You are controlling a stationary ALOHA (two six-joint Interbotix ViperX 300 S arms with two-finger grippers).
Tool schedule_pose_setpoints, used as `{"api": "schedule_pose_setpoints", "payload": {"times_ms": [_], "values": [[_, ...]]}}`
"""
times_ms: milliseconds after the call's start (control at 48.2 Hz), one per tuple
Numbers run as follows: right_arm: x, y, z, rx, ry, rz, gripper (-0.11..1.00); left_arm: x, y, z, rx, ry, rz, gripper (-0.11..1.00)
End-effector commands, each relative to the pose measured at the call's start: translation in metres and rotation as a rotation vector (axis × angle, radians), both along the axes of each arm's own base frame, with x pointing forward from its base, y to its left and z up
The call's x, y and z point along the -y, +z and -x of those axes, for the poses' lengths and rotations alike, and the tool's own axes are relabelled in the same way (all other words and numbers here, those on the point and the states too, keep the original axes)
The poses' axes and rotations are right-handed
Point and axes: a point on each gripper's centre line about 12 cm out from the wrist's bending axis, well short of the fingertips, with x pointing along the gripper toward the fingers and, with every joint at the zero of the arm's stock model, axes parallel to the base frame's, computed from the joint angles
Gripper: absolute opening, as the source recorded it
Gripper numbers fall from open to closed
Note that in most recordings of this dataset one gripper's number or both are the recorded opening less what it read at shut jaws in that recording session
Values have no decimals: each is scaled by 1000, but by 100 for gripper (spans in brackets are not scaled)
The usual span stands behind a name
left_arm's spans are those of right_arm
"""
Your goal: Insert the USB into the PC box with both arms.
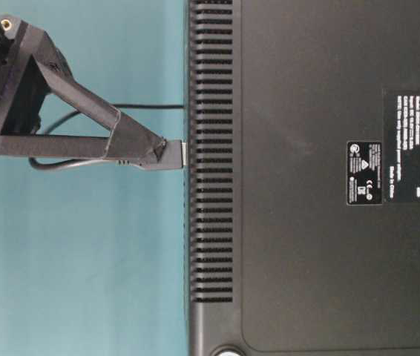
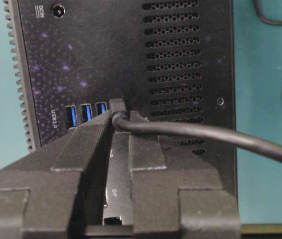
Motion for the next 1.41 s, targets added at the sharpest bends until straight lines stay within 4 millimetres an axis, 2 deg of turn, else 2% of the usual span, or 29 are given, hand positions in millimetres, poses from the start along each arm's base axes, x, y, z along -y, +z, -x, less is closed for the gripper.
{"api": "schedule_pose_setpoints", "payload": {"times_ms": [0,145,228,373,663,850,1036,1202,1389], "values": [[-3,3,2,4,-5,-14,-1,0,5,-1,12,3,-1,0],[-20,3,4,-2,18,-62,-1,0,5,-1,11,3,-1,0],[-23,3,4,-4,23,-69,-1,0,5,-1,11,3,-1,0],[-18,4,4,0,14,-62,-1,0,5,-1,14,3,-1,0],[4,5,4,-21,-20,-4,-1,0,6,-1,14,3,1,0],[2,5,5,-32,-19,-4,-1,0,6,-1,14,3,-1,0],[-2,16,2,3,-8,-10,2,0,5,-1,11,3,-3,0],[0,17,1,9,-13,-11,15,0,7,-1,15,3,-1,0],[0,20,1,11,-20,-13,43,0,7,-1,18,3,1,0]]}}
